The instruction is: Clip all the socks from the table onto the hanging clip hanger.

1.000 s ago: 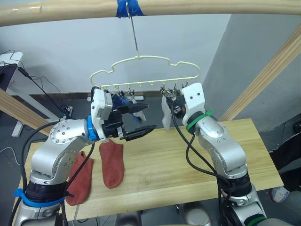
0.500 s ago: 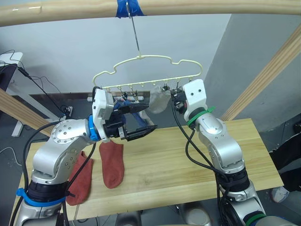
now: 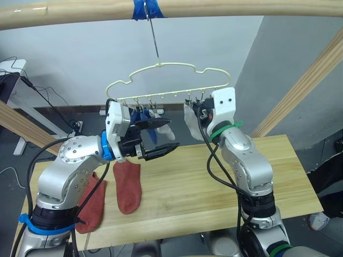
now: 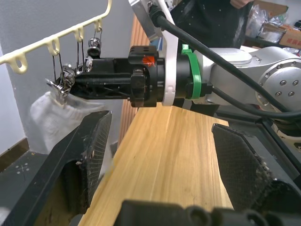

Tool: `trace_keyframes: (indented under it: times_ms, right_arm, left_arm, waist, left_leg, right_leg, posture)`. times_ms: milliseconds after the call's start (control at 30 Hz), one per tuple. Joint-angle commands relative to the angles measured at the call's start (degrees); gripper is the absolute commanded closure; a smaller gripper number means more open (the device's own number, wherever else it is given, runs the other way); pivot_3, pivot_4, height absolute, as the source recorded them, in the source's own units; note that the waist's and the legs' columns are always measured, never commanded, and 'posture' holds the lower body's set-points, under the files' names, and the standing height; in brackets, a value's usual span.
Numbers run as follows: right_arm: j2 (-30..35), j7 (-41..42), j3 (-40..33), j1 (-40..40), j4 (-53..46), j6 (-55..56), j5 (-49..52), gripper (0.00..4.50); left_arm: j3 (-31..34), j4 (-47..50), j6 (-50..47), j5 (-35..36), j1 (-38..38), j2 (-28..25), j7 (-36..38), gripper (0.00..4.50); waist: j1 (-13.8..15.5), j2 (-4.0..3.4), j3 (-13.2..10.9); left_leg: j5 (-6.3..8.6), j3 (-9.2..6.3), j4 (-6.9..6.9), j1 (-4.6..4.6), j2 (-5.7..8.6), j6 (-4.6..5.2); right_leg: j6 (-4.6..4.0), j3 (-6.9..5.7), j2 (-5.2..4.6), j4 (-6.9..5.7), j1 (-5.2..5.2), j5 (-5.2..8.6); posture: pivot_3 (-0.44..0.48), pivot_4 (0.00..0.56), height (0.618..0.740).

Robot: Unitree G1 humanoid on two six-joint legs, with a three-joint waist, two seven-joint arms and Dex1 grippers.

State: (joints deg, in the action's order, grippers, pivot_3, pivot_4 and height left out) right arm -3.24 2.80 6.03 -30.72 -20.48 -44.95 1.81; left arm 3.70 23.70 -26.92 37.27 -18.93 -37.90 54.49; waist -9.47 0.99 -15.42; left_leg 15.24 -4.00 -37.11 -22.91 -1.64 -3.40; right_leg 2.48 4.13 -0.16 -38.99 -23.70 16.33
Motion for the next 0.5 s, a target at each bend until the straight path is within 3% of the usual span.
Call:
trace_keyframes:
  times_ms: [33,500]
  right_arm:
    - [-2.0,-1.3,-1.0,-1.2,-4.2,-1.5,1.5,2.27]
    - [-5.1,-5.1,0.1,-2.1,-4.7,-2.7,1.0,2.27]
  left_arm:
    - [0.1,1.1,0.8,0.3,-0.6,0.2,0.2,0.72]
    - [-0.4,0.9,0.8,0.2,-1.0,0.5,0.2,0.72]
  waist:
    - [0.0,0.00,0.0]
    - [-0.1,0.00,0.0]
  left_leg:
    - [0.00,0.00,0.00,0.00,0.00,0.00]
    - [0.00,0.00,0.00,0.00,0.00,0.00]
  right_leg:
    - [0.00,0.00,0.00,0.00,0.00,0.00]
    - [0.00,-0.01,0.00,0.00,0.00,0.00]
  posture:
    - [-0.217,0.261,0.740]
    - [-0.223,0.257,0.740]
